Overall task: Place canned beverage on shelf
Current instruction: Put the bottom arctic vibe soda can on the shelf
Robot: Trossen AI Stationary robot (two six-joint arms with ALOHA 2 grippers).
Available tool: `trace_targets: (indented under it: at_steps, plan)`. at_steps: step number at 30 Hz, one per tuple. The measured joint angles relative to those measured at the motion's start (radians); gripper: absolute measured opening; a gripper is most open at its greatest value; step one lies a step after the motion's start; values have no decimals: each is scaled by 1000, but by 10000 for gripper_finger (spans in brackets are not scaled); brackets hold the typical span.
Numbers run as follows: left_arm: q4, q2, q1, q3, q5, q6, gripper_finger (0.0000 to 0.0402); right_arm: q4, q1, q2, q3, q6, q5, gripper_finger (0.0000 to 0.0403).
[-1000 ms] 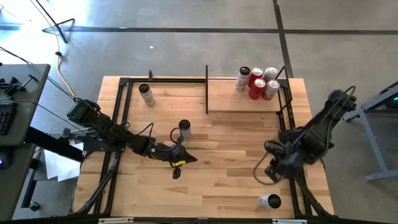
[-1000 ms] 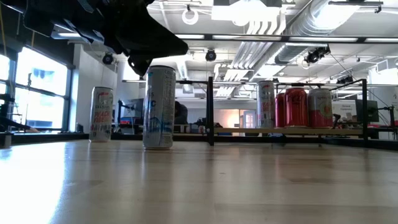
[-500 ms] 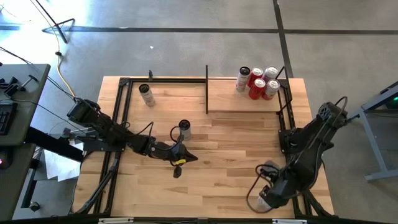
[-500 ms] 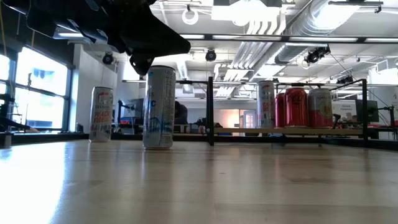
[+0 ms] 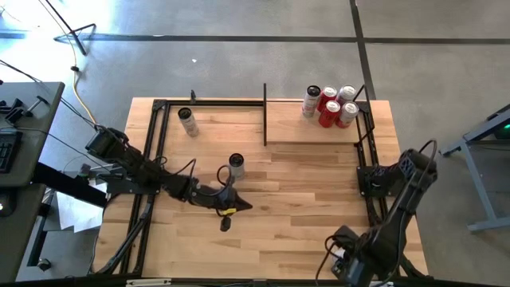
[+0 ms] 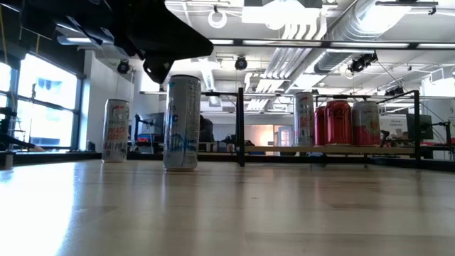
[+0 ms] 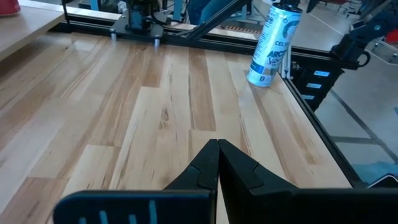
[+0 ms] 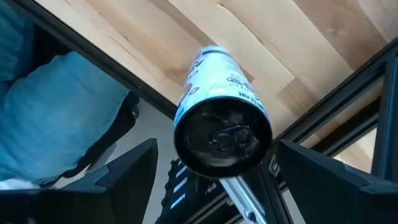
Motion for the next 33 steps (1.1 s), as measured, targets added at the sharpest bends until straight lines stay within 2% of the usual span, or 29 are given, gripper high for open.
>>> trace_targets:
  at_steps: [16,19,22,25,33]
  plan:
    - [0,0,-60,0,-73,-1,0,-41,-3,93,0,46,11,309]
    - [-2,0,-63,0,-81,-28,0,-44,-3,93,0,69,11,287]
    - [-10,0,-61,-6,-84,-71,0,-49,-3,93,1,62,12,242]
    - [5,0,-43,-46,-83,-119,0,-53,-3,93,1,37,19,238]
    - [321,0,-26,-208,-49,-157,0,-79,-53,73,1,-131,19,238]
